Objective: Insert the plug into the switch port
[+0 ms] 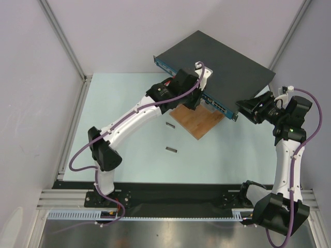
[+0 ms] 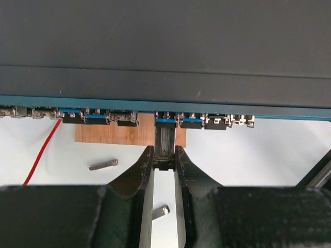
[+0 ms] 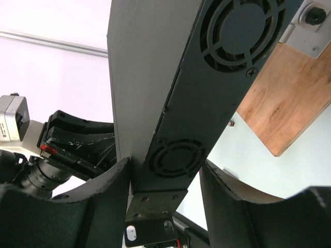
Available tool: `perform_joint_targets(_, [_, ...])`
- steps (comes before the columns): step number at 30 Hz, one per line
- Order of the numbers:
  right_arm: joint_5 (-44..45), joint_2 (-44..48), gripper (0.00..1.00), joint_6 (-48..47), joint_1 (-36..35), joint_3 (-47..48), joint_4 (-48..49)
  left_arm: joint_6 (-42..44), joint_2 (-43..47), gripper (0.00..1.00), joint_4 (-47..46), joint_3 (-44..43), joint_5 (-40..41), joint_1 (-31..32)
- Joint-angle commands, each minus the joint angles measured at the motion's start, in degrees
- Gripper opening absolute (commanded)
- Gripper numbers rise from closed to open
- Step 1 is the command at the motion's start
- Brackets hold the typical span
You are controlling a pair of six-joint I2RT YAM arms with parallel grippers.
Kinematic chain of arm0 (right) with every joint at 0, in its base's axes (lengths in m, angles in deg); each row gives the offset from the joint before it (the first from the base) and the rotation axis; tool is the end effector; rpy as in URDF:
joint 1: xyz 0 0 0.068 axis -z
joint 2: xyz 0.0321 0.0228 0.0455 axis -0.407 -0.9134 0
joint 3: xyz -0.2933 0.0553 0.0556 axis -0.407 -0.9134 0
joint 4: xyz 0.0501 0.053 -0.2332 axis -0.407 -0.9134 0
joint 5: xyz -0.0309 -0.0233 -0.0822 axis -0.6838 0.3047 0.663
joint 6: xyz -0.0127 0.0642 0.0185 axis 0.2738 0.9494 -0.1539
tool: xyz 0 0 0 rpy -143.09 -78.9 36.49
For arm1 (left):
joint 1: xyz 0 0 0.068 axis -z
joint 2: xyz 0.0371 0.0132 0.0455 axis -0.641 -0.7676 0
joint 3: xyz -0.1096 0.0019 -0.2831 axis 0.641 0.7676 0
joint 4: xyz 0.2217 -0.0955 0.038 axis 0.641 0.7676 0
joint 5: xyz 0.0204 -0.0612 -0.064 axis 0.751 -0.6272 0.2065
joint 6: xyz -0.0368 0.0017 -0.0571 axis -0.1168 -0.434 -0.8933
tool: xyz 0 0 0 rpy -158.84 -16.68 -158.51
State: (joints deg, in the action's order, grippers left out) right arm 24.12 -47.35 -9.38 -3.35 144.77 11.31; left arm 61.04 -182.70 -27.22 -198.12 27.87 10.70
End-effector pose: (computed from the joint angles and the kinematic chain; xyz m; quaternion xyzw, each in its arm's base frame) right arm 0.1934 -0.0257 0.3778 0.1925 0.7595 0.4743 0.4015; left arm 0.2798 -0.3346 0.4160 0.3228 0.8277 -0.1911 0.4173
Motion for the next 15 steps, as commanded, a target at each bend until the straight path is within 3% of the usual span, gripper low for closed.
perform_joint_targets(1, [0.23, -0.6, 0.24, -4.76, -3.18, 1.21, 1.9, -0.33, 0.05, 0.0, -4.93, -4.18, 0.78, 0.15])
perform_joint_targets(12, [0.23, -0.78, 0.23, -4.85, -3.7, 1.21, 2.16, -0.51, -2.24, 0.0, -7.48, -7.52, -2.56, 0.15])
perform_joint_targets(15, [0.06, -0.87, 0.23, -5.02, -3.62, 1.3, 2.16, -0.15, -1.45, 0.1, -7.48, -6.73, -3.35, 0.15])
